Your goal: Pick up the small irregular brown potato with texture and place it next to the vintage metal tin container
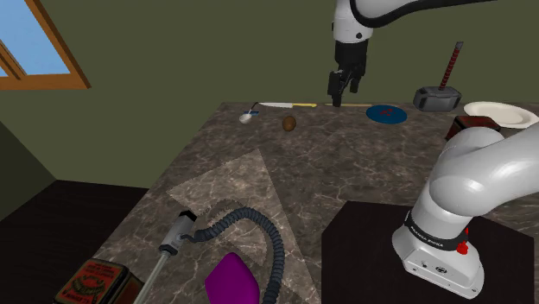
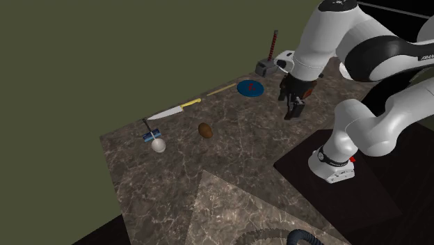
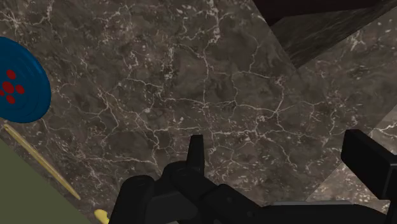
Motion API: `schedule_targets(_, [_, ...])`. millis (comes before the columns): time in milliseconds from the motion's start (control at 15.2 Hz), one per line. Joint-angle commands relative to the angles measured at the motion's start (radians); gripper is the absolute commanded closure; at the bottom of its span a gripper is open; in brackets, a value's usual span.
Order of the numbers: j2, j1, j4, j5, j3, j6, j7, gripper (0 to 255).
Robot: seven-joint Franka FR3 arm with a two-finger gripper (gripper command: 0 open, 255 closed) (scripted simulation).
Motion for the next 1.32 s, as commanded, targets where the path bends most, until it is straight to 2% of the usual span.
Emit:
schedule_targets(0, [0.000,0.000,0.000,0.000,0.000,0.000,0.000,0])
schedule_targets(594, [0.435,-0.057,0.217,0.011,0.053,0.113,0.231,0])
schedule_targets(1254, [0.899,-0.098,0.582,0.002,0.045,0.100,0.447,0])
